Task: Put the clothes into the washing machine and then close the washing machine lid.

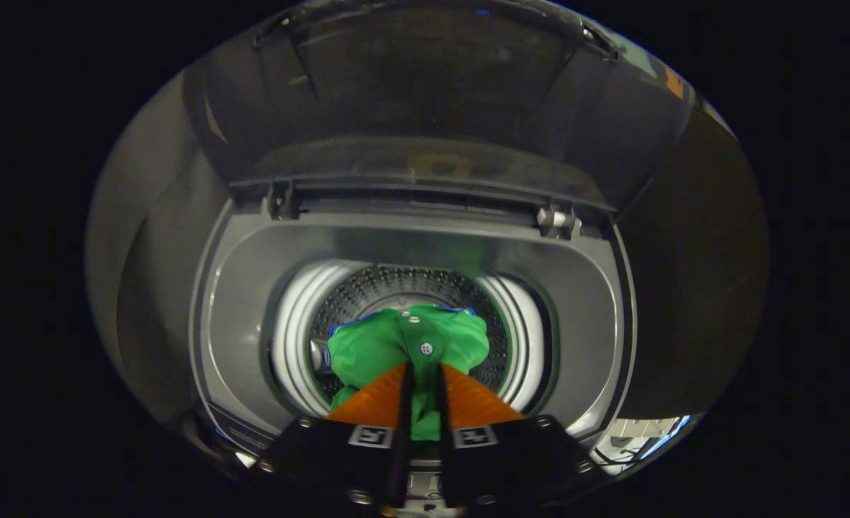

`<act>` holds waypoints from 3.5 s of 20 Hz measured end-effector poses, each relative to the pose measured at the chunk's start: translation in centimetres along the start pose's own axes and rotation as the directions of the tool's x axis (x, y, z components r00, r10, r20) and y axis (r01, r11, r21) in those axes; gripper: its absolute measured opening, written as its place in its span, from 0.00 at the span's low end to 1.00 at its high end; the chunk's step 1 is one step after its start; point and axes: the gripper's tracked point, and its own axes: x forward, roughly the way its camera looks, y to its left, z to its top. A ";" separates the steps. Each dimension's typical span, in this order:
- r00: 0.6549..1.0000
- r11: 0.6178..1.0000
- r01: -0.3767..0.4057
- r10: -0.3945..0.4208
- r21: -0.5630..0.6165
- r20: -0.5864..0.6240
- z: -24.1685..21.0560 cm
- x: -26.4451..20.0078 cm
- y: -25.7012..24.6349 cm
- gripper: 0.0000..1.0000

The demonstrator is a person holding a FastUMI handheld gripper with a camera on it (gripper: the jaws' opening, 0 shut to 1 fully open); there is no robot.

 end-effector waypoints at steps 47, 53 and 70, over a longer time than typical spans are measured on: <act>0.792 0.995 0.060 -0.097 0.081 0.603 30.5 -20.1 -7.3 0.97; 0.848 0.997 0.073 -0.065 0.005 0.525 31.3 -15.1 -6.5 0.97; 0.884 0.998 -0.031 -0.002 0.062 0.468 27.7 -10.7 -5.2 0.97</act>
